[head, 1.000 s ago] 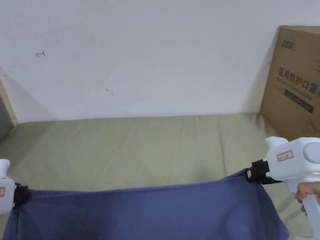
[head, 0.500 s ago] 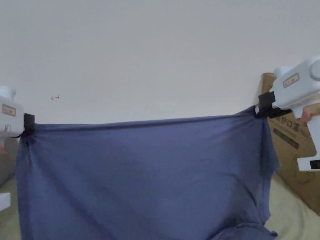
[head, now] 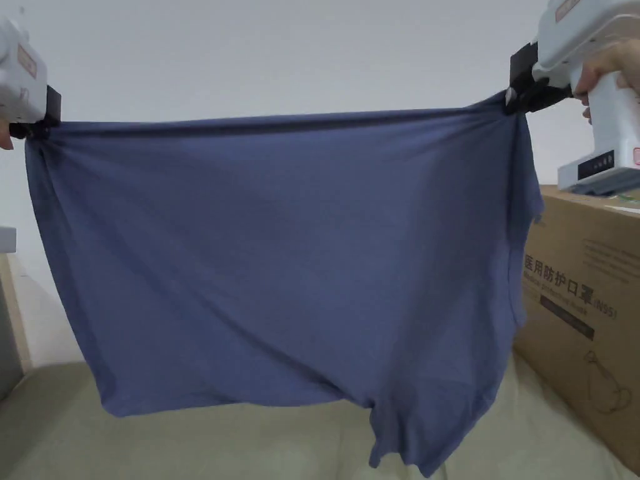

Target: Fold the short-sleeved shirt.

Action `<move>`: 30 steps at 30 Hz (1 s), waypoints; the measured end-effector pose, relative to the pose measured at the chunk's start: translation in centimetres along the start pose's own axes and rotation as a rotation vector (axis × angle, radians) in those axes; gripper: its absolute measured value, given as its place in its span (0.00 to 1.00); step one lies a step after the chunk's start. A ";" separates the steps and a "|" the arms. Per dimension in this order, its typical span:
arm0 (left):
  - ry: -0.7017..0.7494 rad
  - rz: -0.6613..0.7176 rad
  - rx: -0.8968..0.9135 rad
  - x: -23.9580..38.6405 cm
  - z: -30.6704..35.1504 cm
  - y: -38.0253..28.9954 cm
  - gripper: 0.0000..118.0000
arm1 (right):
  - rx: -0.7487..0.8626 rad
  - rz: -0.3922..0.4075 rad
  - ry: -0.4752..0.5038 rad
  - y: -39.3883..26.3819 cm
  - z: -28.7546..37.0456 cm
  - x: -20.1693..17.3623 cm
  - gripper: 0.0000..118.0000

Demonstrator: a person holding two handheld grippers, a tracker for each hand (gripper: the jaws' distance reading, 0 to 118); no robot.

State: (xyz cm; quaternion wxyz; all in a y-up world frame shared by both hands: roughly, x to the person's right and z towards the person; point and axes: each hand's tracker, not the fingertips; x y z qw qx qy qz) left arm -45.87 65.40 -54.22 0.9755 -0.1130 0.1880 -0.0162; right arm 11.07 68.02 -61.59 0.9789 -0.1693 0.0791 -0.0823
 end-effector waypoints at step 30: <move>0.021 -0.031 -0.707 3.0 -10.2 -50.2 0.01 | -0.846 -0.076 -0.065 -49.6 -19.0 8.9 0.03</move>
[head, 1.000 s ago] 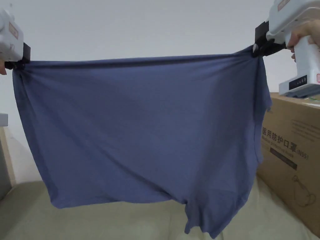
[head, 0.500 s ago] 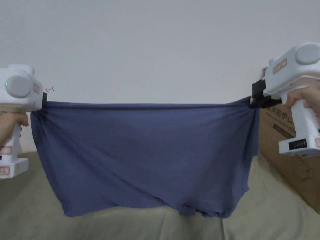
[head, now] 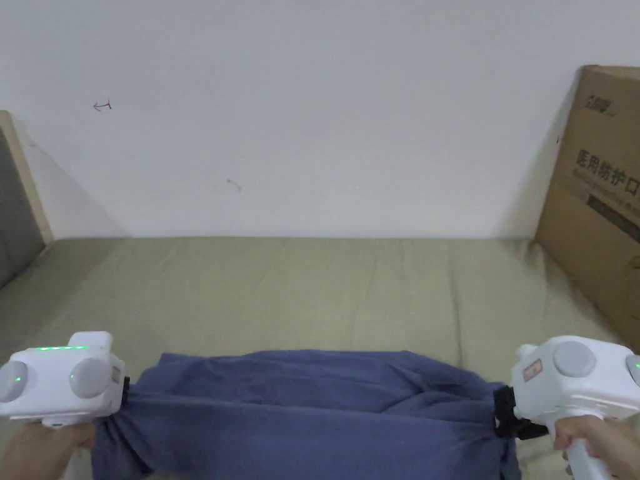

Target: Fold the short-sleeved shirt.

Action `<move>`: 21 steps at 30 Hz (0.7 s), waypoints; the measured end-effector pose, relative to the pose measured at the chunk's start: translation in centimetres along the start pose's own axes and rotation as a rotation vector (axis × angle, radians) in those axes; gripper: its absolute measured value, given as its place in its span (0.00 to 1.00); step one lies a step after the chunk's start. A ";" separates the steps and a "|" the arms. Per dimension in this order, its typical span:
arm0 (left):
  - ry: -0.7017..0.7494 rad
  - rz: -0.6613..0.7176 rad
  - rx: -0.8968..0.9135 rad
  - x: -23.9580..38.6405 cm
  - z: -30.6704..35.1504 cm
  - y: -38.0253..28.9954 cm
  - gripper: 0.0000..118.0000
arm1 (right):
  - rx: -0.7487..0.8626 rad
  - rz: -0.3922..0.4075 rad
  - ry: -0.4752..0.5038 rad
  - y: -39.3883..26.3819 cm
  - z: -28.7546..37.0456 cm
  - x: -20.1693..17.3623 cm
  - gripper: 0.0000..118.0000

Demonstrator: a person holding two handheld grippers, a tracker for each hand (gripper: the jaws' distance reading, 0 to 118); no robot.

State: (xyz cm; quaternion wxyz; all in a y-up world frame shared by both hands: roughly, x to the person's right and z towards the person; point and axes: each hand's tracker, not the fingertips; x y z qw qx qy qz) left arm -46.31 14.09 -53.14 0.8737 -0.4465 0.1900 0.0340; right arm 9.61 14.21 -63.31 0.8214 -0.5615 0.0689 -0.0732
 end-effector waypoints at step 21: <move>-0.051 -0.143 0.017 -8.5 13.0 -26.4 0.01 | 0.058 0.283 -0.079 -31.1 10.8 1.6 0.03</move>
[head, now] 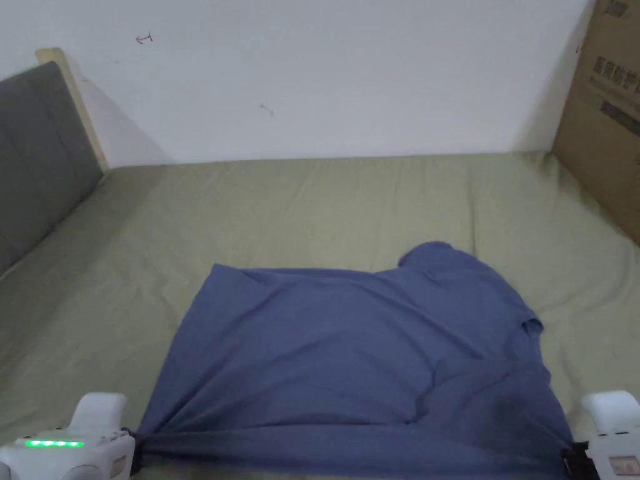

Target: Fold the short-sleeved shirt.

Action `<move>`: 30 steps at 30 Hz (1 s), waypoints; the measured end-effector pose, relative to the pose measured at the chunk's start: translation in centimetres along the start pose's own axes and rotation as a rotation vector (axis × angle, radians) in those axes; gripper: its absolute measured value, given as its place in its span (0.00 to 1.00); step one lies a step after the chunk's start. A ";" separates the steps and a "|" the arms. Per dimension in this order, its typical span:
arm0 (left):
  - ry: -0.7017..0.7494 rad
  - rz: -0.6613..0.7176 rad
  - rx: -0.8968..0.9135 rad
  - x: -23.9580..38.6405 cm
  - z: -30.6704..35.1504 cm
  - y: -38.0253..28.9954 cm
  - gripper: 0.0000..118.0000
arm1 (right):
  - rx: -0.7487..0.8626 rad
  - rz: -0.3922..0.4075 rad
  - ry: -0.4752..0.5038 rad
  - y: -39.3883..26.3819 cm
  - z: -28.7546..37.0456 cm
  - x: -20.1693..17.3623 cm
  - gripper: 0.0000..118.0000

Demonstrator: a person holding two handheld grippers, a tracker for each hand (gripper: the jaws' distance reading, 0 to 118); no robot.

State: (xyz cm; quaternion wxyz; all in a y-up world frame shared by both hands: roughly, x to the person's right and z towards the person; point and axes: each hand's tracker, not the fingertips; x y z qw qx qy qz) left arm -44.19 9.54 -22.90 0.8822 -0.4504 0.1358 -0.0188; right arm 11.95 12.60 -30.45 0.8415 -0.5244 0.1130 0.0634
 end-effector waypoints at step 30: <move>-0.086 0.300 0.118 -0.5 11.8 -11.6 0.00 | 0.273 -0.416 0.074 -13.6 6.8 -0.9 0.00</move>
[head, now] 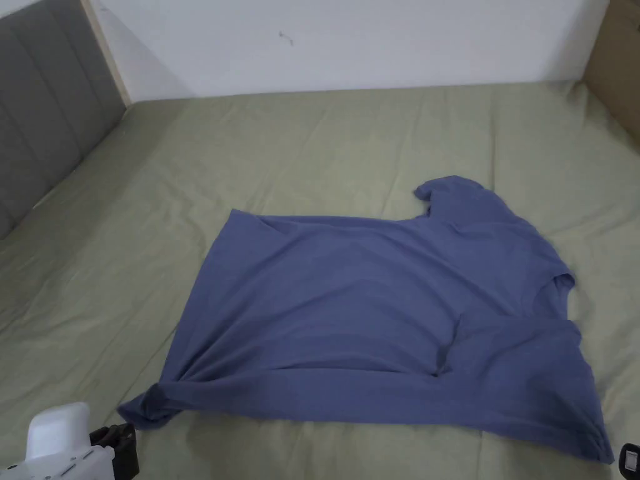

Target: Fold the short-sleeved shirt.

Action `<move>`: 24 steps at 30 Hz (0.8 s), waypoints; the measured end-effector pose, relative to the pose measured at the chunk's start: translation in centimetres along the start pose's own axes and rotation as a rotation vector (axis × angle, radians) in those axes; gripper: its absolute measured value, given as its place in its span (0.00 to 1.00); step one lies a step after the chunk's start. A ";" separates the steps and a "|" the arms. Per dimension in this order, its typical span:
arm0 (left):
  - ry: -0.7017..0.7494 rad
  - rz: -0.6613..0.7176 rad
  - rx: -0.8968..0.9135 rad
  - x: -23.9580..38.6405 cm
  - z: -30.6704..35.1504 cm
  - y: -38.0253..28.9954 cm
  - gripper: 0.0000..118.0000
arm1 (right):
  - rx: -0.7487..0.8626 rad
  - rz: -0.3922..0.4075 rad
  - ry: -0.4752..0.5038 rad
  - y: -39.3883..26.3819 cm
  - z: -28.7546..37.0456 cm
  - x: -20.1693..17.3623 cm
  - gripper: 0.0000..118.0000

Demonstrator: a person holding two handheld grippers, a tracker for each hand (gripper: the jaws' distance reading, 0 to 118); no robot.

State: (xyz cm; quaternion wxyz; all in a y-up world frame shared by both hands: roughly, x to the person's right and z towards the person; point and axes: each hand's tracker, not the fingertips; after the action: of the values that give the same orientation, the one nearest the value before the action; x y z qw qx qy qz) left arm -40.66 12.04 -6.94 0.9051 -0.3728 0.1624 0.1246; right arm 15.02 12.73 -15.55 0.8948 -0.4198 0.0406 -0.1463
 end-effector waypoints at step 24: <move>0.016 0.051 -0.056 0.4 -6.2 4.2 0.03 | -0.157 0.332 -0.107 3.0 -6.2 -0.5 0.92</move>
State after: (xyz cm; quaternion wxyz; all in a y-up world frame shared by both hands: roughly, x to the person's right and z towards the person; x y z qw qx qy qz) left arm -43.01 10.55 -13.91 0.8895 -0.3948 0.1754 0.1490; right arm 14.00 10.08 -21.84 0.8720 -0.4830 0.0732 0.0295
